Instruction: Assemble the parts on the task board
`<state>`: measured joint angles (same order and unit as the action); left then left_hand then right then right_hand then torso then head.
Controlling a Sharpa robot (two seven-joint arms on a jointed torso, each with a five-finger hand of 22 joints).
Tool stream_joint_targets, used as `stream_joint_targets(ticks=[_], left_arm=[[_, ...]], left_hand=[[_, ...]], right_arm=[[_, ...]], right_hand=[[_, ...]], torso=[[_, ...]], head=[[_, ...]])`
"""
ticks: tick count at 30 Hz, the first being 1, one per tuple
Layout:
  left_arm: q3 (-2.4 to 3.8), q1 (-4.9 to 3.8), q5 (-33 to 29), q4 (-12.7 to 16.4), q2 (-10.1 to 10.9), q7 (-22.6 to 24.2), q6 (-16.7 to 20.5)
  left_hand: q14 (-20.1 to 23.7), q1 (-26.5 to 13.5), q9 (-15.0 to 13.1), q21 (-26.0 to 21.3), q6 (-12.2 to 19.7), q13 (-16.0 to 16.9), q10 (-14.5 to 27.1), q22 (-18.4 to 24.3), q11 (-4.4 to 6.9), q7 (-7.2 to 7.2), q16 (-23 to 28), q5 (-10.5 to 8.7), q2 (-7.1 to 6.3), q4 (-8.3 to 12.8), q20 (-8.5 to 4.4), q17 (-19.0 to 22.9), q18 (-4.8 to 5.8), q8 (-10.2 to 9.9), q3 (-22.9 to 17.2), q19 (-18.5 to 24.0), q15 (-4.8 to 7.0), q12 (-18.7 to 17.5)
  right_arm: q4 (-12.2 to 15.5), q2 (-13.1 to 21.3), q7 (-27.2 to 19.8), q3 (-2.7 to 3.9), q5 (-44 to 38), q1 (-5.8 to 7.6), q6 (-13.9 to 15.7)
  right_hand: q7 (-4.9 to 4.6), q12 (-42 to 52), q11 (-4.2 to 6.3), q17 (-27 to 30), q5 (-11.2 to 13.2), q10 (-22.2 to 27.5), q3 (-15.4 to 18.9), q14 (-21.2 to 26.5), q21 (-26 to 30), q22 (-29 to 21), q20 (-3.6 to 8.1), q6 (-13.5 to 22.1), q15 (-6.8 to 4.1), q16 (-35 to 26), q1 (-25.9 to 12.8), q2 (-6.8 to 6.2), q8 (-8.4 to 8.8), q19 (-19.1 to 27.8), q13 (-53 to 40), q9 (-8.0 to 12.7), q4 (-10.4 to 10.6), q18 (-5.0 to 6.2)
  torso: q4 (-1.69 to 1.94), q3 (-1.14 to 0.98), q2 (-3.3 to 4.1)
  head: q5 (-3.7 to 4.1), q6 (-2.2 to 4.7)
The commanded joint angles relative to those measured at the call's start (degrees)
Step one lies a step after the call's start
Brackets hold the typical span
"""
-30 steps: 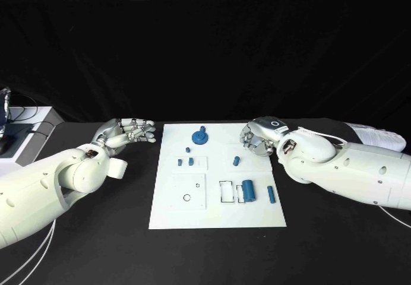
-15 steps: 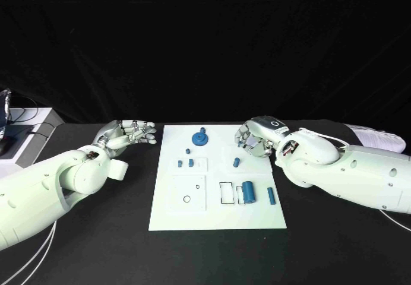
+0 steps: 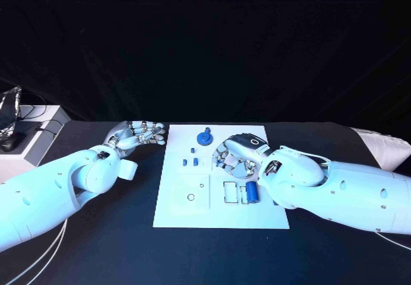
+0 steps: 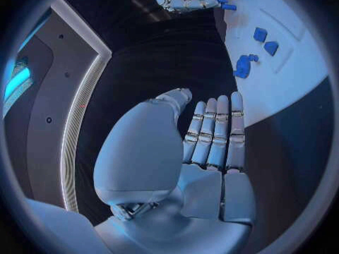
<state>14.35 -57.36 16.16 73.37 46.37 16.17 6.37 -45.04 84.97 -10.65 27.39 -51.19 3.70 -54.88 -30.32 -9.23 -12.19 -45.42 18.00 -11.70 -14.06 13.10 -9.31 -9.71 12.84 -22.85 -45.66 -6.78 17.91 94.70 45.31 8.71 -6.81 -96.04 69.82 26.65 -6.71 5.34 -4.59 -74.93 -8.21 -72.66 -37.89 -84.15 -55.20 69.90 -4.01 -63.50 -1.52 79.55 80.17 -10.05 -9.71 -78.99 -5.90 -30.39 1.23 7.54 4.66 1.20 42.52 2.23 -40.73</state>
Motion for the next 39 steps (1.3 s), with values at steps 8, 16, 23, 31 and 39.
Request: stream_joint_targets(ticks=[8,16,23,31,39], left_arm=[[0.03,0.77,-0.4,-0.7,-1.8,1.1,2.3],[0.03,1.25,-0.3,-1.6,-3.0,1.3,2.3],[0.02,1.37,-0.3,-1.8,-3.3,1.2,2.2],[0.02,1.40,-0.3,-1.8,-3.2,1.0,2.0],[0.01,1.40,-0.3,-1.8,-3.2,0.8,1.7]], left_hand=[[-0.2,0.1,0.1,-0.3,0.0,0.1,-0.1,0.1,-0.31,-0.28,0.4,-0.35,-0.23,0.3,0.01,-0.1,-0.44,0.3,0.0,-0.2,-0.37,-0.2],[-0.2,0.1,0.0,-0.4,-0.1,0.1,-0.1,0.1,-0.31,-0.26,0.5,-0.34,-0.22,0.3,0.02,-0.1,-0.43,0.3,0.0,-0.1,-0.38,-0.3],[-0.2,0.1,0.0,-0.4,-0.1,0.1,-0.1,0.1,-0.31,-0.26,0.5,-0.34,-0.22,0.3,0.02,-0.1,-0.43,0.3,0.0,-0.1,-0.38,-0.3],[-0.1,0.1,0.0,-0.5,-0.1,0.1,0.0,0.2,-0.31,-0.24,0.5,-0.33,-0.22,0.4,0.04,-0.1,-0.42,0.3,0.0,-0.1,-0.40,-0.3],[-0.1,0.1,0.0,-0.6,-0.1,0.1,0.0,0.2,-0.32,-0.25,0.6,-0.33,-0.24,0.4,0.05,-0.1,-0.41,0.4,0.0,0.0,-0.42,-0.4]], right_arm=[[-0.5,-2.8,0.4,-0.57,-4.9,-3.26,-1.0],[-1.5,-5.5,1.6,-0.78,-7.2,-5.72,-0.8],[-3.2,-7.2,2.8,-0.85,-9.0,-6.77,-0.6],[-4.1,-8.2,3.7,-0.88,-10.6,-7.40,-0.4],[-4.7,-8.9,4.7,-0.89,-12.4,-7.80,0.1]], right_hand=[[0.07,0.1,1.91,-2.4,-0.1,-2.5,-0.5,-3.6,0.0,0.0,0.22,-0.3,-0.37,0.2,0.0,0.37,-0.17,-0.1,-0.1,-0.1,0.0,-1.07],[0.01,0.0,1.87,-2.4,-0.2,-2.4,-0.7,-3.6,-0.2,0.1,0.22,-0.2,-0.35,0.2,0.0,0.36,-0.17,-0.1,-0.1,-0.1,-0.1,-1.10],[-0.02,-0.1,1.85,-2.4,-0.2,-2.4,-0.8,-3.6,-0.1,0.1,0.22,-0.2,-0.33,0.2,0.0,0.34,-0.17,-0.1,-0.1,-0.1,-0.2,-1.08],[-0.04,-0.1,1.84,-2.4,-0.3,-2.5,-0.8,-3.6,-0.2,0.2,0.22,-0.2,-0.33,0.2,0.0,0.33,-0.17,-0.1,-0.1,-0.1,-0.2,-1.11],[-0.07,-0.2,1.82,-2.4,-0.4,-2.5,-0.9,-3.7,-0.4,0.3,0.21,-0.2,-0.31,0.3,0.1,0.28,-0.19,-0.1,-0.1,-0.2,-0.3,-1.12]], torso=[[-0.09,0.60,-2.10],[-0.08,0.74,-2.80],[0.00,0.74,-2.74],[-0.09,0.70,-2.65],[-0.05,0.68,-2.65]], head=[[-1.76,-1.72],[-3.37,-2.49],[-3.90,-2.61],[-4.18,-2.78],[-4.30,-2.94]])
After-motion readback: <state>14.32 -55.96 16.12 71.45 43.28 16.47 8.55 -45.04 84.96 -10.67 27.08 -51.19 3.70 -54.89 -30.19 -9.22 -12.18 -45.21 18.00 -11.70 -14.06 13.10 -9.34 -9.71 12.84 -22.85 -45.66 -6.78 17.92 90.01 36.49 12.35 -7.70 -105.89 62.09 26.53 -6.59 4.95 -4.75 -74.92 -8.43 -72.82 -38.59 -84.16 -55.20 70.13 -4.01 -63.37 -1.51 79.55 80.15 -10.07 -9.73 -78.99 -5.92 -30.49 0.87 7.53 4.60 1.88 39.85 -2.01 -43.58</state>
